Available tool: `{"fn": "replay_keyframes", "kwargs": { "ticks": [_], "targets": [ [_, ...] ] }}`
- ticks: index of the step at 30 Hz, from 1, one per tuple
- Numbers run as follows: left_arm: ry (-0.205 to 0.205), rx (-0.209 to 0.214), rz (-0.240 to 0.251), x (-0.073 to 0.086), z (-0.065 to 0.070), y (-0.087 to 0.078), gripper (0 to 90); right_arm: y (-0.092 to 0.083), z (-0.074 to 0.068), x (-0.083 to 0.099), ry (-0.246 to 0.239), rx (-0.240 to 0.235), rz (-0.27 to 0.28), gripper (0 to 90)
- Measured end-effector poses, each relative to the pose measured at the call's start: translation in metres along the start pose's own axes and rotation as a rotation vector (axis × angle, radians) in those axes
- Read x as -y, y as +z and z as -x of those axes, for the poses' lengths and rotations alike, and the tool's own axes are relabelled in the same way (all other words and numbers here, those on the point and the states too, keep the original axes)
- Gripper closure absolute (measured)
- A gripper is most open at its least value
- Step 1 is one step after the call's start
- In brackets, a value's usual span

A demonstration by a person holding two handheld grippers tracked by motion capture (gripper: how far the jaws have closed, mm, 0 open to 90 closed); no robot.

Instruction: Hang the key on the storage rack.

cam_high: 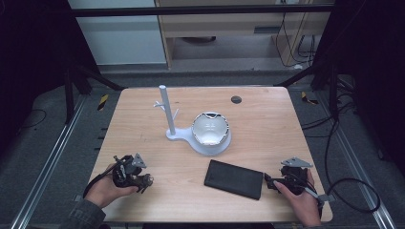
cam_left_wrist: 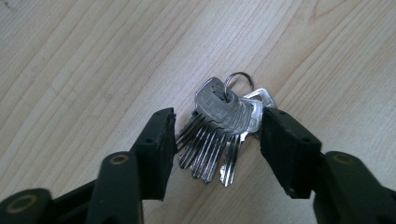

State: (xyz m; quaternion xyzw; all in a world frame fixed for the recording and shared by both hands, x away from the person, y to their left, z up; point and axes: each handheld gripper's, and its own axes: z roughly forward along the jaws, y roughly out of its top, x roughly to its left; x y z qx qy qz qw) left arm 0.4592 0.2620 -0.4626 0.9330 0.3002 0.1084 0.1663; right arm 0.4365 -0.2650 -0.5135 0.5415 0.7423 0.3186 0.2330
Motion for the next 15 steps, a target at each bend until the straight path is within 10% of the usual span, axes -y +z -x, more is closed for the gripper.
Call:
{"fn": "replay_keyframes", "kwargs": {
  "ticks": [8, 15],
  "targets": [
    [0.006, -0.003, 0.003, 0.0027, -0.0048, -0.0067, 56.3, 0.0000, 0.0000, 0.0000, 0.000, 0.000, 0.000, 0.7],
    [0.071, -0.003, -0.042, 0.0035, -0.0026, -0.0026, 43.4, 0.0000, 0.0000, 0.0000, 0.000, 0.000, 0.000, 0.7]
  ]
}}
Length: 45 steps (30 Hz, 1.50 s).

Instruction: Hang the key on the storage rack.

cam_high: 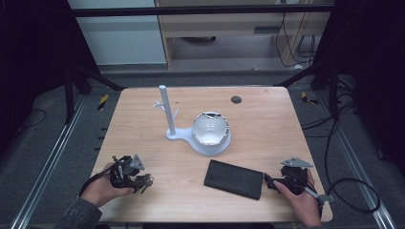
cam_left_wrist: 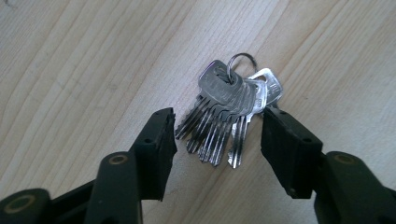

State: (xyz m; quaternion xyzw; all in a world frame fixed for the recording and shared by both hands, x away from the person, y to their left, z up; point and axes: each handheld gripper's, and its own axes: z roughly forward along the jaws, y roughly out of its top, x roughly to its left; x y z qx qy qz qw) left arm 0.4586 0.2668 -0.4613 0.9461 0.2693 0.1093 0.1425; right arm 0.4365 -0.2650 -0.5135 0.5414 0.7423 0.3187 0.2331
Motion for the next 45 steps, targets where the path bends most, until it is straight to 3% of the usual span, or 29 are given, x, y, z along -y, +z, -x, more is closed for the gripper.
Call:
{"fn": "replay_keyframes", "kwargs": {
  "ticks": [3, 9, 11, 13, 16, 18, 19, 25, 34, 37, 45],
  "targets": [
    [0.008, 0.013, -0.022, 0.001, -0.001, 0.005, 41.4, 0.000, 0.000, 0.000, -0.001, 0.000, 0.000, 0.7],
    [0.000, 0.034, -0.018, -0.001, -0.003, 0.008, 39.1, 0.000, 0.000, 0.000, 0.000, 0.000, 0.000, 0.7],
    [-0.020, 0.068, -0.013, -0.001, -0.006, 0.009, 38.0, 0.000, 0.000, 0.000, 0.002, 0.000, 0.000, 0.7],
    [-0.029, 0.076, -0.011, -0.001, -0.007, 0.010, 38.7, 0.000, 0.000, 0.000, 0.000, 0.000, 0.000, 0.7],
    [-0.066, 0.104, -0.016, -0.001, -0.012, 0.010, 46.3, 0.000, 0.000, 0.000, 0.000, 0.000, 0.000, 0.7],
    [-0.069, 0.099, -0.012, 0.000, -0.013, 0.009, 49.0, 0.000, 0.000, 0.000, 0.000, 0.000, 0.000, 0.7],
    [-0.072, 0.098, -0.015, 0.000, -0.013, 0.008, 59.7, 0.000, 0.000, 0.000, -0.001, 0.000, 0.000, 0.7],
    [-0.074, 0.074, -0.039, -0.001, -0.007, 0.006, 79.4, 0.000, 0.000, 0.000, 0.001, 0.002, 0.000, 0.6],
    [-0.117, 0.089, -0.038, 0.002, -0.010, 0.001, 84.4, 0.000, -0.001, 0.000, 0.003, 0.004, -0.001, 0.5],
    [-0.128, 0.071, -0.035, 0.001, -0.010, 0.002, 84.5, 0.000, -0.001, 0.000, 0.003, 0.006, -0.001, 0.5],
    [-0.124, 0.063, -0.038, 0.000, -0.010, 0.003, 84.5, 0.000, -0.001, 0.000, 0.003, 0.006, -0.001, 0.5]
  ]
}}
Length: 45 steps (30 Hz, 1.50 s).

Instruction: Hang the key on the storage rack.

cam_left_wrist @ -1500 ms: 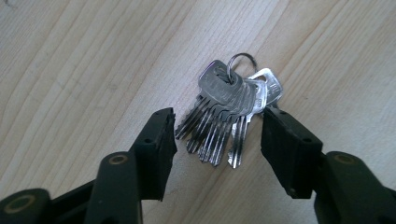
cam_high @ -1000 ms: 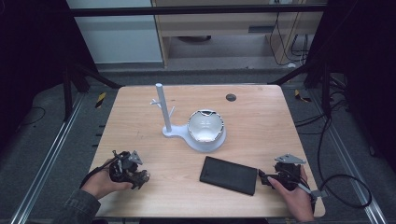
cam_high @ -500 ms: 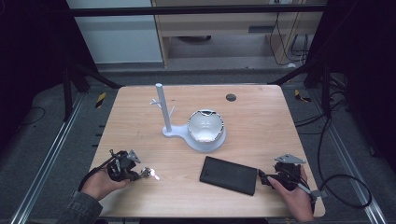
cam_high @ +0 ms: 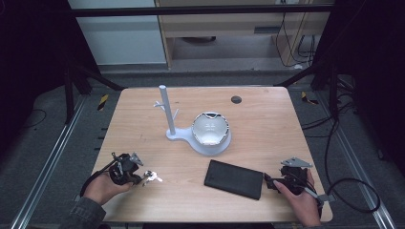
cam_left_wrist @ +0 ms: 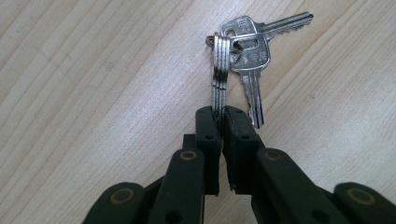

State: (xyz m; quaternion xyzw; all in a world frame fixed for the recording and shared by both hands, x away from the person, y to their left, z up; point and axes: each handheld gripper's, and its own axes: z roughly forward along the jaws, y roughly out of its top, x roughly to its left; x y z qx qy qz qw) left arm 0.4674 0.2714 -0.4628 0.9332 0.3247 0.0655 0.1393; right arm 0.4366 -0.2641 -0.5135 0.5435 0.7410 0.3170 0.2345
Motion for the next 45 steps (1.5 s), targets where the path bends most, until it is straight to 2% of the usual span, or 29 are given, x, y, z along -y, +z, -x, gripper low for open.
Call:
{"fn": "replay_keyframes", "kwargs": {
  "ticks": [4, 7, 18, 21, 23, 24, 25, 29, 30, 35, 37, 38, 39, 41, 45],
  "targets": [
    [0.001, -0.005, -0.002, 0.000, 0.000, 0.000, 84.5, 0.000, 0.000, 0.000, 0.004, -0.002, -0.001, 0.5],
    [0.010, -0.029, -0.017, -0.001, 0.004, 0.003, 84.6, 0.000, 0.000, 0.000, 0.004, -0.002, -0.001, 0.5],
    [0.000, -0.020, -0.008, -0.001, 0.004, 0.003, 84.8, 0.000, -0.001, 0.000, 0.003, -0.002, -0.002, 0.5],
    [-0.009, -0.012, 0.008, 0.000, 0.002, -0.003, 84.9, 0.000, -0.001, 0.000, 0.003, -0.002, -0.002, 0.5],
    [-0.007, -0.012, 0.014, -0.002, 0.002, -0.009, 84.9, 0.000, -0.001, 0.000, 0.003, -0.003, -0.002, 0.5],
    [0.000, -0.024, 0.021, -0.006, 0.002, -0.019, 84.9, 0.000, -0.001, 0.000, 0.003, -0.003, -0.002, 0.5],
    [0.000, -0.024, 0.021, -0.006, 0.002, -0.019, 84.9, 0.000, -0.001, 0.000, 0.003, -0.003, -0.002, 0.5],
    [0.016, -0.045, 0.033, -0.020, -0.001, -0.046, 84.9, 0.000, -0.001, 0.000, -0.001, -0.002, 0.000, 0.5],
    [0.016, -0.045, 0.033, -0.020, -0.001, -0.046, 84.9, 0.000, -0.001, 0.000, -0.001, -0.002, 0.000, 0.5],
    [0.046, -0.068, 0.015, -0.047, -0.005, -0.076, 84.9, 0.000, -0.001, 0.000, -0.001, -0.002, 0.000, 0.5],
    [0.047, -0.073, 0.016, -0.051, -0.006, -0.080, 84.9, 0.000, -0.001, 0.000, -0.001, -0.002, 0.000, 0.5],
    [0.051, -0.071, 0.011, -0.061, -0.008, -0.089, 84.8, 0.000, -0.001, 0.000, 0.001, -0.004, 0.000, 0.5],
    [0.051, -0.071, 0.011, -0.061, -0.008, -0.089, 84.8, 0.000, -0.001, 0.000, -0.001, -0.002, 0.000, 0.5],
    [0.062, -0.084, 0.007, -0.073, -0.009, -0.098, 84.8, 0.000, -0.001, 0.000, -0.001, -0.003, 0.000, 0.5],
    [0.071, -0.090, 0.004, -0.083, -0.011, -0.107, 84.8, 0.000, -0.001, 0.000, -0.002, -0.003, 0.000, 0.5]
  ]
}}
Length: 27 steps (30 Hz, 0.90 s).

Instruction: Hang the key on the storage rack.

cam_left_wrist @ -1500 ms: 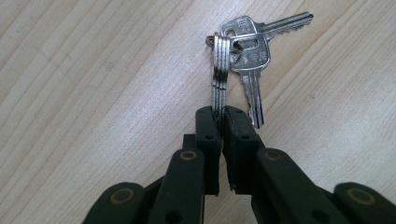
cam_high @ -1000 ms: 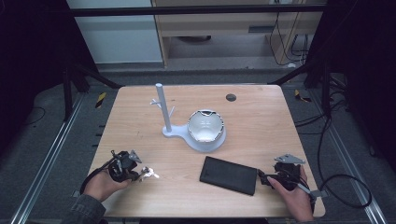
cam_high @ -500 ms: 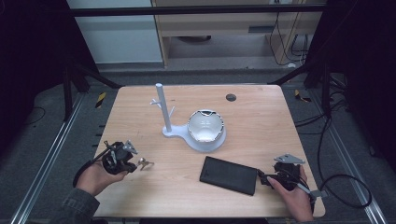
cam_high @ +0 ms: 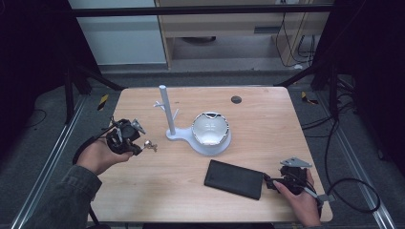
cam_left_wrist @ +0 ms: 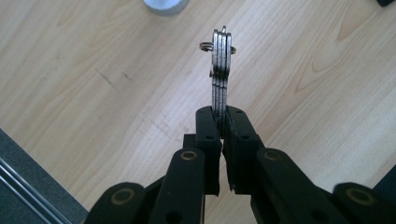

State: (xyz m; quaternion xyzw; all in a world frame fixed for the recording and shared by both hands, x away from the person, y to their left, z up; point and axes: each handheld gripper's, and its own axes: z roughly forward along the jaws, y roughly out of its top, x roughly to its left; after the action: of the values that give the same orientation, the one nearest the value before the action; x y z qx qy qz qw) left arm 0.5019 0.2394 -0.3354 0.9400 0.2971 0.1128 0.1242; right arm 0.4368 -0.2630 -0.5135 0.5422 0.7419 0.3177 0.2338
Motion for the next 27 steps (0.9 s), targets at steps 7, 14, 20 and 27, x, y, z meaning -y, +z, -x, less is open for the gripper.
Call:
{"fn": "replay_keyframes", "kwargs": {
  "ticks": [7, 14, 20, 27],
  "targets": [
    [-0.018, -0.004, 0.016, -0.009, -0.008, -0.012, 84.8, 0.000, 0.000, 0.000, 0.000, -0.001, 0.000, 0.5],
    [-0.036, -0.022, 0.024, -0.021, -0.019, -0.031, 84.8, 0.000, 0.000, 0.000, -0.004, 0.000, -0.001, 0.5],
    [-0.051, -0.042, 0.030, -0.031, -0.027, -0.043, 84.8, 0.000, 0.000, 0.000, -0.004, 0.000, -0.001, 0.5],
    [-0.067, -0.055, 0.022, -0.036, -0.035, -0.051, 84.8, 0.000, 0.000, 0.000, -0.002, 0.000, -0.001, 0.6]
  ]
}}
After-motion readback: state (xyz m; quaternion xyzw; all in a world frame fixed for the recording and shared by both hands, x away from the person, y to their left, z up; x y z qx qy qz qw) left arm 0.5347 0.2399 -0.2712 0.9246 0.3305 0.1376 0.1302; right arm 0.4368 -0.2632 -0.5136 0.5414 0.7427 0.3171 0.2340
